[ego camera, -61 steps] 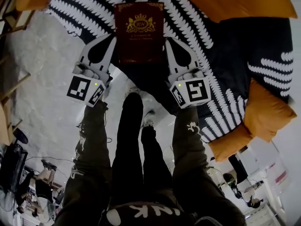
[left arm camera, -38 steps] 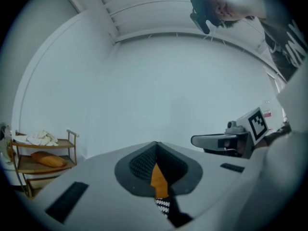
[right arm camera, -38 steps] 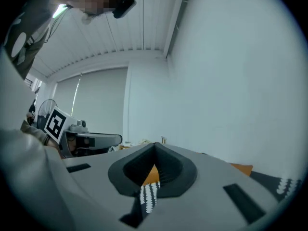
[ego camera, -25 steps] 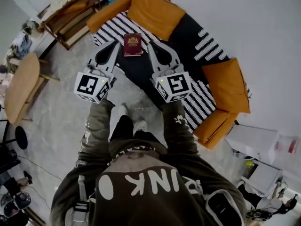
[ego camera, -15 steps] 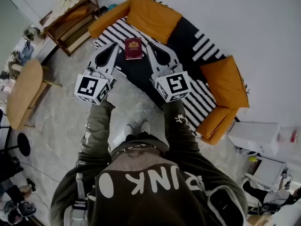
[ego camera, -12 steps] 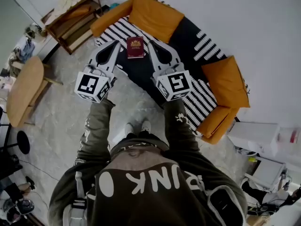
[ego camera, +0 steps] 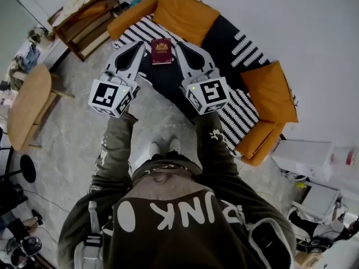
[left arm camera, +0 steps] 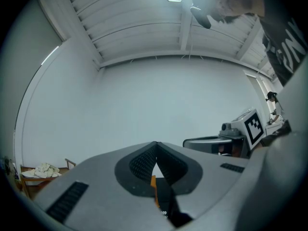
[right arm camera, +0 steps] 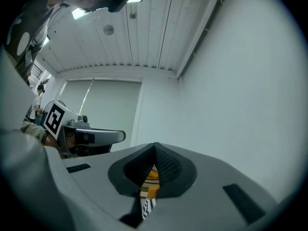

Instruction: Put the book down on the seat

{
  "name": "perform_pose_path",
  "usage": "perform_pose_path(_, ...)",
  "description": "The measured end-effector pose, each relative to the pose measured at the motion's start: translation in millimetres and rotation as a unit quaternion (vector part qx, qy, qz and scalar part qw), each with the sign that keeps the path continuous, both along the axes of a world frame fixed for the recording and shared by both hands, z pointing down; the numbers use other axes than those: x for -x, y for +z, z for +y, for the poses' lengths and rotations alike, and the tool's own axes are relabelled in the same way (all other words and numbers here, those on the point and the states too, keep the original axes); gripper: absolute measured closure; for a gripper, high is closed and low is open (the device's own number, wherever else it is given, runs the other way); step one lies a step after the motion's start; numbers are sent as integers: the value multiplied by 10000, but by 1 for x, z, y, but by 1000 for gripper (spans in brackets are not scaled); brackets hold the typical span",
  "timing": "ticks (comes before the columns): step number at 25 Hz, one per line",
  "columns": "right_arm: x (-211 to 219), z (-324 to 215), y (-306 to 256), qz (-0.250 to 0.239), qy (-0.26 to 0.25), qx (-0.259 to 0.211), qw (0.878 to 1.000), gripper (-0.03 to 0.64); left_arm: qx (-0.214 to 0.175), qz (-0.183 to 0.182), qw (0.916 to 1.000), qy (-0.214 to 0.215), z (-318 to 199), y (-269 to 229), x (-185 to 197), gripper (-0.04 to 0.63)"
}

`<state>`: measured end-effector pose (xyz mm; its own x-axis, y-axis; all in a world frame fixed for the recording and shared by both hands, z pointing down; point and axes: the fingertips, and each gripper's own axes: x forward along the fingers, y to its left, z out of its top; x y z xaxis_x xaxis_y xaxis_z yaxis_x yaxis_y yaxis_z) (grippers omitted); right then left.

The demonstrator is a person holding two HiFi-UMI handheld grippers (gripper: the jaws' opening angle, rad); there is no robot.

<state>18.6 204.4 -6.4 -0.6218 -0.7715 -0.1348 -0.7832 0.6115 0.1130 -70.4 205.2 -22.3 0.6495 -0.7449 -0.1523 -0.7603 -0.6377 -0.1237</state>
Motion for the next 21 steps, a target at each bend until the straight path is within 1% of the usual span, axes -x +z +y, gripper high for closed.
perform_pose_path(21, -6, 5, -2, -44, -101, -77, 9999, 608, -75, -16, 10000, -64, 5, -1, -9, 592)
